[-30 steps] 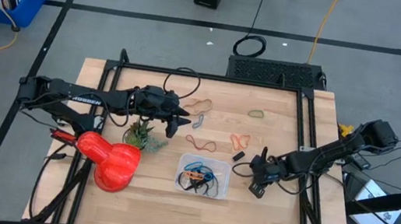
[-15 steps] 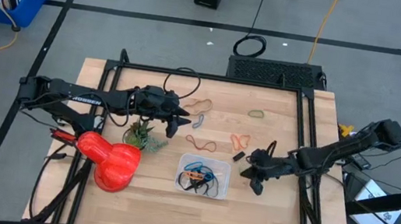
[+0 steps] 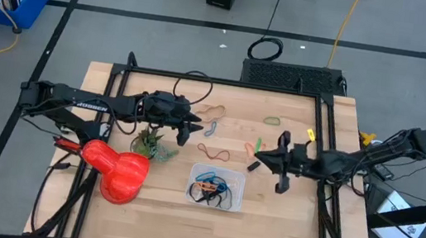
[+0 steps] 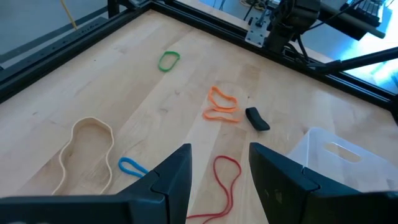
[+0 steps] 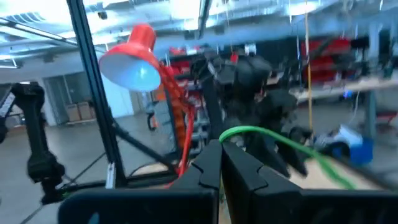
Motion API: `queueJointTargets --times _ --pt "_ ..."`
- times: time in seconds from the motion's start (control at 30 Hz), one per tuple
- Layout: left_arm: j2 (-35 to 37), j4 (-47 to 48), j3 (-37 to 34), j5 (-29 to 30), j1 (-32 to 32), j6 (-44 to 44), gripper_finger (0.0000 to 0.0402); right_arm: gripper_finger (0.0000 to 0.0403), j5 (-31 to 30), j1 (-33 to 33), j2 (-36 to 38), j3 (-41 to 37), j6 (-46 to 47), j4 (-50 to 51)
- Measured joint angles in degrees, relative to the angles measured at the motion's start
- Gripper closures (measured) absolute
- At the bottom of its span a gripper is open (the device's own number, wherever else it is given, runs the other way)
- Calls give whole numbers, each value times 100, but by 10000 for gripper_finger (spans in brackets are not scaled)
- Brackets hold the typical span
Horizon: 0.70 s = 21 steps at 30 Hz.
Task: Pick and place rubber bands into bin
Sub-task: Put the bottom green rubber band into the bin
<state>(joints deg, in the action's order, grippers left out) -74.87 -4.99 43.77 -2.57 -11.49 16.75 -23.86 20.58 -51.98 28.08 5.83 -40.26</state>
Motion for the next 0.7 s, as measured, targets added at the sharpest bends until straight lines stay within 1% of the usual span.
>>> queueJointTargets --times 0.1,0.17,0.23,0.3,0.37,0.47,0.53,0.6,0.7 --pt "0 0 0 9 0 0 233 403 0 0 -6 205 -228 76" --pt "-1 -2 0 9 -2 0 233 403 0 0 -55 546 -374 506" --pt "-1 -4 0 11 0 0 234 403 -2 0 -171 1080 -511 1465" --pt "0 -7 0 11 0 0 233 403 -15 -1 -383 1739 -523 2681" --pt "0 -9 0 11 0 0 234 403 -8 -38 -729 2494 -470 3795" --pt "-2 -9 0 11 0 0 234 403 37 -78 -1360 3523 -325 5194" --pt "-1 -9 0 11 0 0 233 403 257 -138 -1822 4090 -238 5908" --pt "-1 -7 0 11 0 0 234 403 595 -196 -2259 4462 -120 6346" --pt "-2 -1 0 11 -2 -25 234 403 1251 -281 -2803 4624 45 6557"
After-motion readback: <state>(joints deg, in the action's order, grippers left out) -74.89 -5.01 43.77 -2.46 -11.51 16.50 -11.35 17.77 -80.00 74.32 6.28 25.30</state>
